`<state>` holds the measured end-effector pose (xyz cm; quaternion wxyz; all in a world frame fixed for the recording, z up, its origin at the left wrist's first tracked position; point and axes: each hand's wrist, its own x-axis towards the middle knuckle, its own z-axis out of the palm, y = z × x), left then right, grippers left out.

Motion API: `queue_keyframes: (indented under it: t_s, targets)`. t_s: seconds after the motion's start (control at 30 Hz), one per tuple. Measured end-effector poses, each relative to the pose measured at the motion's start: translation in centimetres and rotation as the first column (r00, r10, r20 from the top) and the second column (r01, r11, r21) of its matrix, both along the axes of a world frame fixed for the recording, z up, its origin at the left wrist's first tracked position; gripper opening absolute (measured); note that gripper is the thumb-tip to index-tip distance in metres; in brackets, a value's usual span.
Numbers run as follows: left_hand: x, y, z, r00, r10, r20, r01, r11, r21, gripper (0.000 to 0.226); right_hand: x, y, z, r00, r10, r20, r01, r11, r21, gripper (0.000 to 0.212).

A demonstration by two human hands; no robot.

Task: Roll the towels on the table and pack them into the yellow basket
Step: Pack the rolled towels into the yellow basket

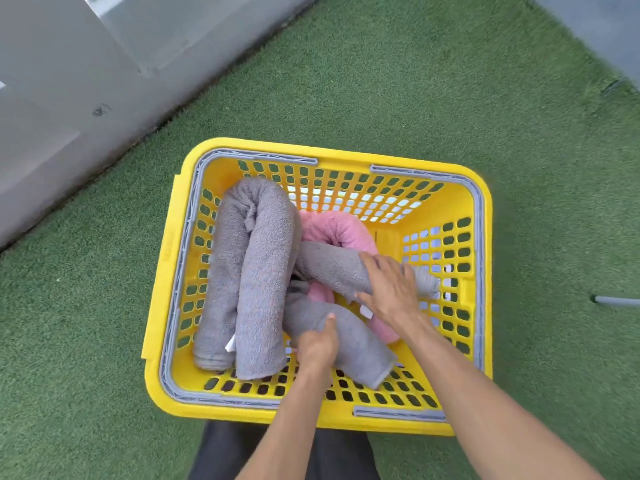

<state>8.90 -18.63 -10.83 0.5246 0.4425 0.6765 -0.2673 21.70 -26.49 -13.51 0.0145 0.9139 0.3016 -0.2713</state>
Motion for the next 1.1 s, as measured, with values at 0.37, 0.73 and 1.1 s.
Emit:
queue_keyframes:
  t_s: [0.37,0.73,1.1]
  targets:
    - [-0.1,-2.5,-3.0,0.949,0.315,-0.007,-0.312,0.943,0.114,0.11,-2.2,-1.8,3.3,0.983,-0.175,-0.051,0.175,0.984,-0.02,0.039]
    - [-1.4,-2.7,-0.7,0.946,0.272,0.175,-0.265,0.962,-0.063,0.051,-4.0,-3.4,4.6,0.938,-0.334,-0.09,0.327,0.942,-0.079,0.045]
    - [-0.4,-2.1,0.7,0.949,0.213,0.234,-0.173,0.968,-0.181,0.063,-2.8,-2.1,1.3,0.922,-0.302,-0.243,0.298,0.953,-0.053,0.055]
